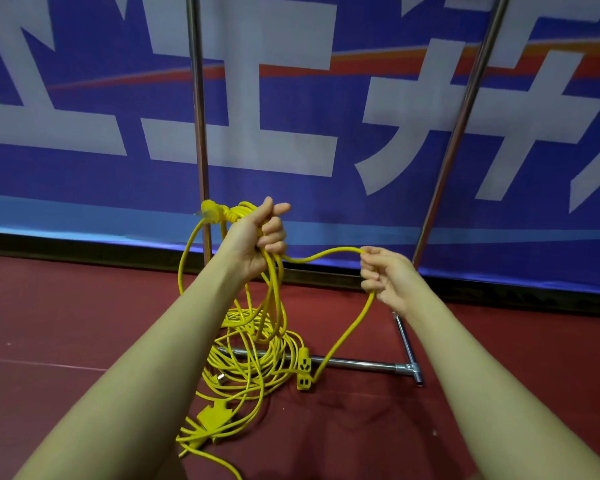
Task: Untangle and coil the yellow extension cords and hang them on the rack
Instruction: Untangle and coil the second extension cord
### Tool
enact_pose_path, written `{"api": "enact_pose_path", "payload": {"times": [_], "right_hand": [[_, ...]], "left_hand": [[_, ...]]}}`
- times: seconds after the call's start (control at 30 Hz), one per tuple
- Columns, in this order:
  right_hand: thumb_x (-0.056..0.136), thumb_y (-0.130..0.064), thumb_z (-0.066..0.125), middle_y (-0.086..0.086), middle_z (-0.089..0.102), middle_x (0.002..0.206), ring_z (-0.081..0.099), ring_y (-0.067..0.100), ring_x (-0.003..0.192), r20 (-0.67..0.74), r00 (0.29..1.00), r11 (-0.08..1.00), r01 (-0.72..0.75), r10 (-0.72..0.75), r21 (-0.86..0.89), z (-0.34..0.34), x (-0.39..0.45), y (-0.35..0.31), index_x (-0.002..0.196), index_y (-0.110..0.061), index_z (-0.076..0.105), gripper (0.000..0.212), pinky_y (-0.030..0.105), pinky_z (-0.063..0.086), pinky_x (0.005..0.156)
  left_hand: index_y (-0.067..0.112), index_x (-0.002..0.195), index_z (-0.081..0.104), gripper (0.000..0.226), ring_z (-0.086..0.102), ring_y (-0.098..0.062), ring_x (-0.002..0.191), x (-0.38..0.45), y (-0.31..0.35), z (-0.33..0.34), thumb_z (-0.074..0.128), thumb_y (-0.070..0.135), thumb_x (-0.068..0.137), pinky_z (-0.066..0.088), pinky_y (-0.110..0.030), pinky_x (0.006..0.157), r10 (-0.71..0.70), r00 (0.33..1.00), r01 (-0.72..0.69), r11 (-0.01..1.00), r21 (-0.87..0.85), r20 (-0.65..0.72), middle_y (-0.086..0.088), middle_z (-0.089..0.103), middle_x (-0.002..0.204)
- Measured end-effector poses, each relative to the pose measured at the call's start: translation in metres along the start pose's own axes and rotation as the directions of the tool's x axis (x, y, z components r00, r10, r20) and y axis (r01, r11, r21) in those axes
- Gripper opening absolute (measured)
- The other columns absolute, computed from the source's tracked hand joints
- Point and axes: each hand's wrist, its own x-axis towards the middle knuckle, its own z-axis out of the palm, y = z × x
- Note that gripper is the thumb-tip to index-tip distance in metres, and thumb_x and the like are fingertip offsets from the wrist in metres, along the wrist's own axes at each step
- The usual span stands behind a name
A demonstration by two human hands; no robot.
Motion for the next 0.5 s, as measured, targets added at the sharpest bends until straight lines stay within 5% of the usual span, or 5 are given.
{"api": "enact_pose_path", "payload": {"times": [0.13, 0.27, 0.5], "right_hand": [[0.094, 0.001, 0.040, 0.004, 0.044, 0.058, 0.037, 0.008, 0.041, 0.037, 0.998, 0.936, -0.052, 0.042, 0.347, 0.011, -0.007, -0.017, 0.090, -0.004, 0.050, 0.012, 0.013, 0.030, 0.033], [0.095, 0.000, 0.041, 0.011, 0.046, 0.073, 0.044, 0.014, 0.051, 0.085, 0.996, 0.903, -0.039, 0.003, 0.428, 0.031, -0.016, -0.030, 0.093, 0.000, 0.052, 0.012, 0.018, 0.043, 0.044], [0.093, -0.024, 0.047, 0.009, 0.041, 0.081, 0.039, 0.016, 0.063, 0.129, 0.991, 0.889, -0.042, -0.019, 0.456, 0.042, -0.023, -0.041, 0.096, 0.000, 0.053, 0.025, 0.022, 0.038, 0.051]], "left_hand": [[0.007, 0.079, 0.053, 0.034, 0.034, -0.004, 0.030, -0.002, -0.010, 0.000, 0.034, 0.025, 0.101, 0.031, -0.015, 0.034, -0.082, 0.996, 0.070, 0.954, 0.292, 0.031, 0.005, 0.045, 0.041], [0.002, 0.088, 0.058, 0.032, 0.069, -0.015, 0.058, -0.010, -0.021, 0.003, 0.034, 0.018, 0.101, 0.056, -0.023, 0.055, -0.257, 0.961, 0.173, 0.851, 0.496, 0.105, -0.008, 0.070, 0.066], [0.003, 0.106, 0.062, 0.025, 0.069, -0.016, 0.091, -0.015, -0.034, 0.003, 0.039, 0.007, 0.096, 0.051, -0.032, 0.091, -0.486, 0.822, 0.148, 0.687, 0.712, 0.298, -0.006, 0.073, 0.094]]}}
